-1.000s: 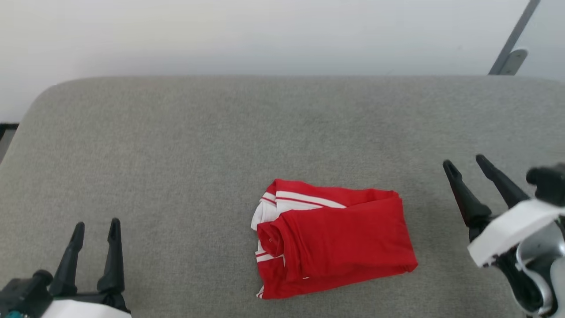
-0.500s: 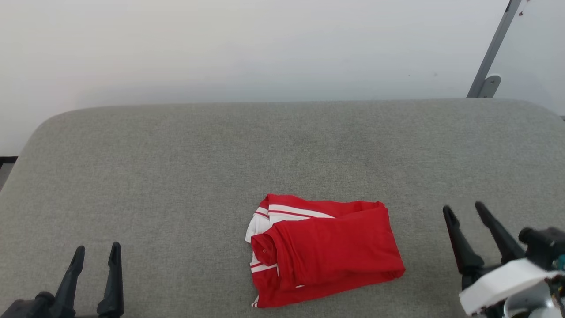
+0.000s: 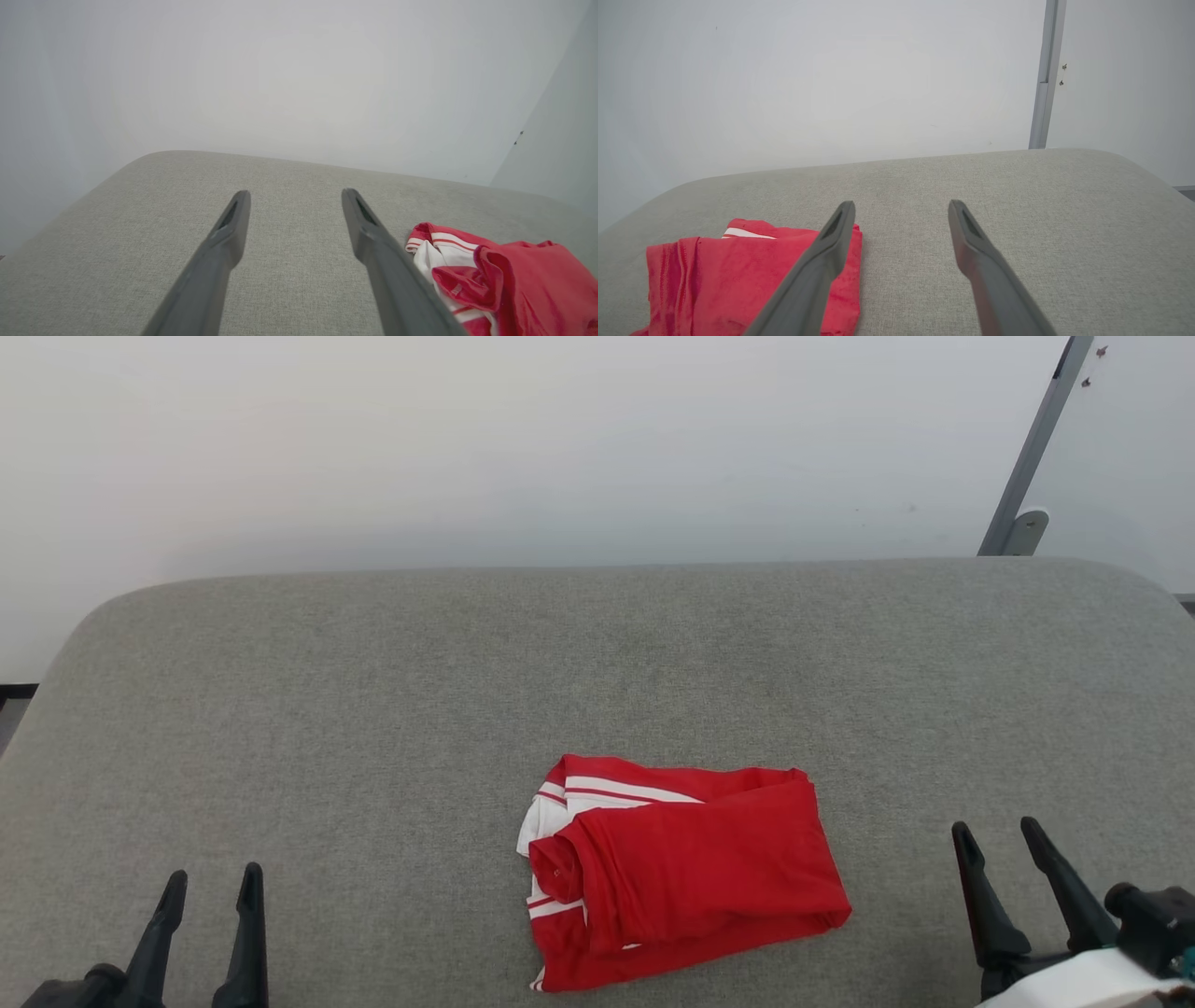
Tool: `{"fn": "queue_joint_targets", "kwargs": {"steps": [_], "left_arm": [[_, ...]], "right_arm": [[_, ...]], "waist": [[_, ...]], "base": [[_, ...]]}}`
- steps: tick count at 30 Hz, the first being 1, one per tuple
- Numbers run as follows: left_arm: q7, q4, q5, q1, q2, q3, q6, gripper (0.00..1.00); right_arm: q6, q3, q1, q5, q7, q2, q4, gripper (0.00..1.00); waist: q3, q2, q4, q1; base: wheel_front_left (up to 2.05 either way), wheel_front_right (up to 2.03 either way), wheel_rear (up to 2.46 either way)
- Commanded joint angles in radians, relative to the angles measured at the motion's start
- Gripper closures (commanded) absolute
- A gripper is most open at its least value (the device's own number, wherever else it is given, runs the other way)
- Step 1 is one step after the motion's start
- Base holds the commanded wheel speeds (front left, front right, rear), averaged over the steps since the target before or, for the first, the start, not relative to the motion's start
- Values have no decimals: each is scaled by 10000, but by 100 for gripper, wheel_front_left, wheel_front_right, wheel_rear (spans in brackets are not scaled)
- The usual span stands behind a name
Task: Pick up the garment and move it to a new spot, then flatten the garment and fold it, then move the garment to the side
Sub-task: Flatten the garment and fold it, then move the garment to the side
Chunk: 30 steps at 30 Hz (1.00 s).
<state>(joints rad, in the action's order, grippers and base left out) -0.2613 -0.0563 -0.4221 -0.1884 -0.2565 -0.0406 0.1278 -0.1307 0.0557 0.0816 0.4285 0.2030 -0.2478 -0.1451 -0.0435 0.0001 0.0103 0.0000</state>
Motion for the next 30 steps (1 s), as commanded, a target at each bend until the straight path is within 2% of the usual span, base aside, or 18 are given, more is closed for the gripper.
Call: {"fn": "queue_joint_targets", "kwargs": {"steps": [1, 20, 30], "left_arm": [[-47, -17, 47, -116, 8, 1, 29, 0], [-47, -215, 89, -94, 85, 145, 29, 0], [-47, -121, 11, 8, 130, 156, 29, 0]], "right_arm": [[-1, -37, 121, -118, 84, 59, -48, 0], [-1, -172, 259, -399, 279, 173, 113, 0], [-1, 343, -347, -230, -225, -109, 175, 0]], "waist": [[-8, -1, -2, 0], [-31, -1, 141, 0], [91, -1, 416, 0]], "base": [[0, 0, 0], [0, 0, 0], [0, 0, 0]]}}
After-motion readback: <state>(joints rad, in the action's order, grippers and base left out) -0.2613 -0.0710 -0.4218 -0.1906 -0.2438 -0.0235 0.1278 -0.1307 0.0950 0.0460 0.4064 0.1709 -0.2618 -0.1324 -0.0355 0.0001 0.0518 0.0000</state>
